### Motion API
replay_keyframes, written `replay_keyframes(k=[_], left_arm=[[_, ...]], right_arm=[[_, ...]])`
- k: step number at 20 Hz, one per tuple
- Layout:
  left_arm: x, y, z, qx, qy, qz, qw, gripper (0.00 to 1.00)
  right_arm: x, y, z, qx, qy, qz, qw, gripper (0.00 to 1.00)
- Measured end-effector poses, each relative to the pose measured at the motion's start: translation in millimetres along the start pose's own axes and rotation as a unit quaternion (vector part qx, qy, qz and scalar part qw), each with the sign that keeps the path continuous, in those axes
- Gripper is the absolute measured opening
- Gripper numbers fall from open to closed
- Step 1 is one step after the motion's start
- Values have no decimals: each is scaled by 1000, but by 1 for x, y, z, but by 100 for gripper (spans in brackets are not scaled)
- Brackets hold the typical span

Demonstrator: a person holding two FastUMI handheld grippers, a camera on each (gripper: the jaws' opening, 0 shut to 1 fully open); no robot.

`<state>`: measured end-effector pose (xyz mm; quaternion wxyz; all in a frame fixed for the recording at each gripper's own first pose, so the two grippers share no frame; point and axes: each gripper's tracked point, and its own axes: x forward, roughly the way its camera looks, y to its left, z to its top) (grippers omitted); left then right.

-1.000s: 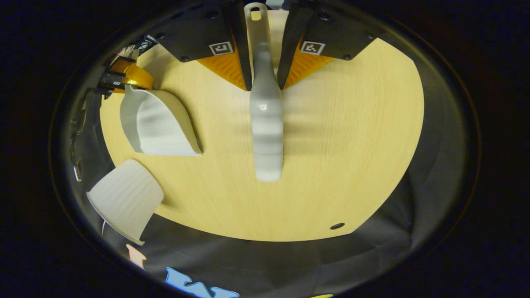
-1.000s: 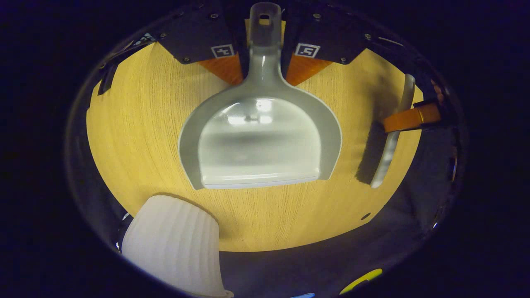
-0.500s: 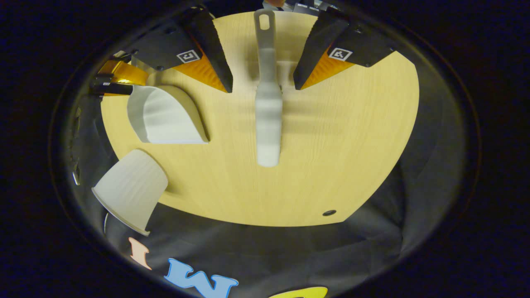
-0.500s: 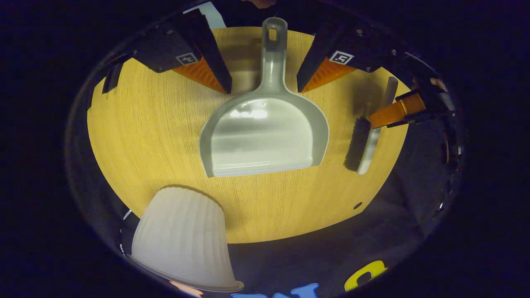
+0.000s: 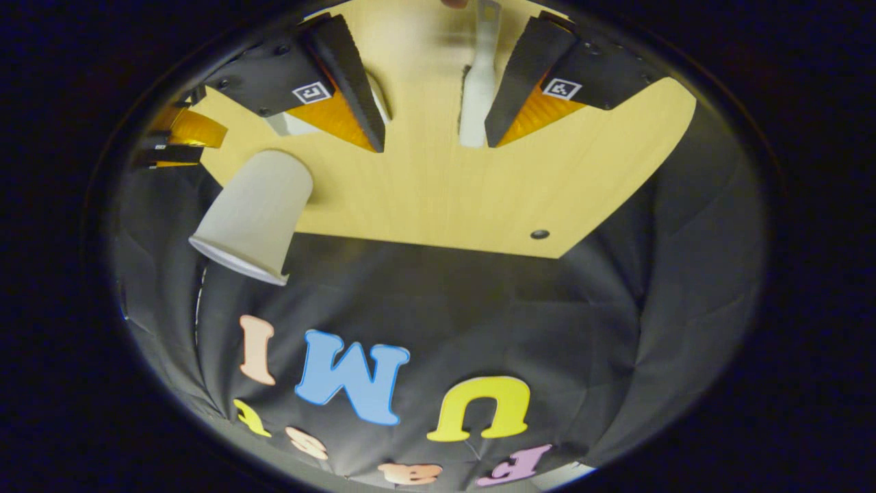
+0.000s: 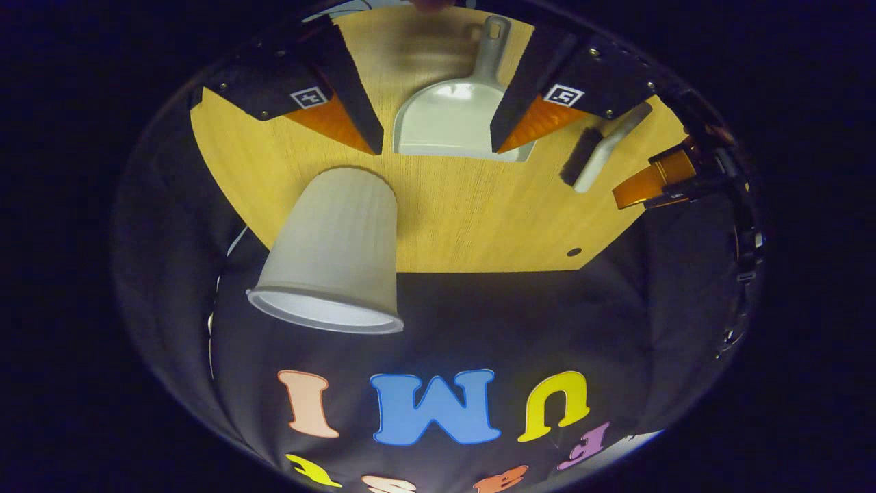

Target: Pick up the small broom and dustpan from the desktop, sweep the trash into the dustpan with the broom, and then empty the trash into the garbage bin.

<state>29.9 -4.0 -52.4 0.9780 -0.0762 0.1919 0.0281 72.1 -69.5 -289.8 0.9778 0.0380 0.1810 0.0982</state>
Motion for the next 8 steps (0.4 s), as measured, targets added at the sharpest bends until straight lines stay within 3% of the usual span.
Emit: replay_keyframes(k=[5,8], left_arm=[[-18,-9,58,23,-95,1,995,96],[-31,-14,81,24,-127,-3,992,96]], right_arm=[[-23,-8,46,-13,-113,-15,993,98],[-28,-13,66,-16,-148,-28,988,98]])
